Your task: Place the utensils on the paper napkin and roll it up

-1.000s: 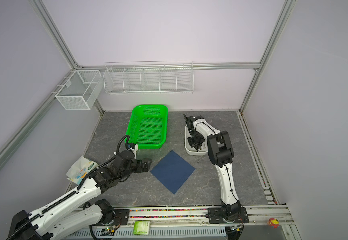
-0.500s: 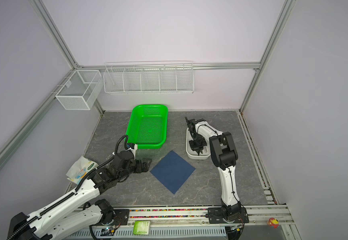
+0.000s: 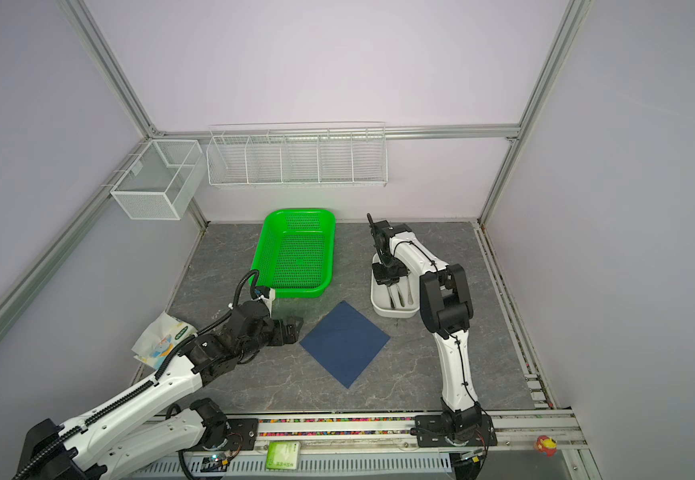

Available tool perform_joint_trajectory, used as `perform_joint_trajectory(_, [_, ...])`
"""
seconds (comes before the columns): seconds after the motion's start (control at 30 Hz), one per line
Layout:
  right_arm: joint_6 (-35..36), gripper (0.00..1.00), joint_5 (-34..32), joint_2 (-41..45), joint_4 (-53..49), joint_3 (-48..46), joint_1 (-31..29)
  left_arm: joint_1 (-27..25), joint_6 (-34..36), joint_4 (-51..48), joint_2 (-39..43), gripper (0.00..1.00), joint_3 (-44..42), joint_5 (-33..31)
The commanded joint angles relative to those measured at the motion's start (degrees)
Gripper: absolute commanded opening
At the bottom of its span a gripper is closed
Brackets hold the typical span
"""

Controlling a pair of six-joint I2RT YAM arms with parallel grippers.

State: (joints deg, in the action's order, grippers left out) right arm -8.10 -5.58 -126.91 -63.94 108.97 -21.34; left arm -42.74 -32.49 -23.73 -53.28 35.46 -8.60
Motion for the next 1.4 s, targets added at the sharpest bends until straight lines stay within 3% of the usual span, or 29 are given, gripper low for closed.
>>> perform_joint_trajectory(0.0, [0.35,0.07,-0.47,-2.43,-2.71,1.03,0.25,0.38,-0.16,0.07,-0.08,0.99,1.72,-0.94])
perform_joint_trajectory(0.1, [0.08,0.14,0.23,-3.18,-2.41,0.72,0.29,0.38,-0.14,-0.03,0.25,0.99,1.51,-1.01])
perform_joint_trajectory(0.17, [-0.28,0.25,-0.04,-3.67,-2.13,0.72,0.33,0.38,-0.16,0.08,0.28,0.99,1.41,-0.92])
perform_joint_trajectory(0.23, [-0.19,0.3,-0.07,-4.32,-1.66,0.72,0.28,0.38,-0.2,0.08,0.26,0.99,1.43,-0.97])
perform_joint_trajectory(0.53, [-0.11,0.33,-3.68,-11.2,-4.93,4.67,0.75,0.38,-0.12,-0.09,-0.11,0.99,1.78,-0.99])
perform_joint_trajectory(0.67, [-0.24,0.28,-4.0,-14.57,-7.25,5.0,0.99,0.38,-0.2,-0.23,0.19,0.99,1.46,-1.41])
perform_joint_trajectory(0.73, [0.22,0.21,-4.19,-15.32,-8.2,6.06,0.57,0.38,-0.06,-0.23,-0.05,0.99,1.62,-1.55])
perform_joint_trajectory(0.97, [0.2,0.08,-0.76,-12.36,-5.85,5.92,1.36,0.38,0.15,-0.36,-0.89,0.99,2.53,-1.54])
perform_joint_trajectory(1.37, [0.29,0.08,0.14,-5.05,-5.97,8.72,2.74,0.38,0.51,-0.12,-2.0,0.99,3.03,-1.55])
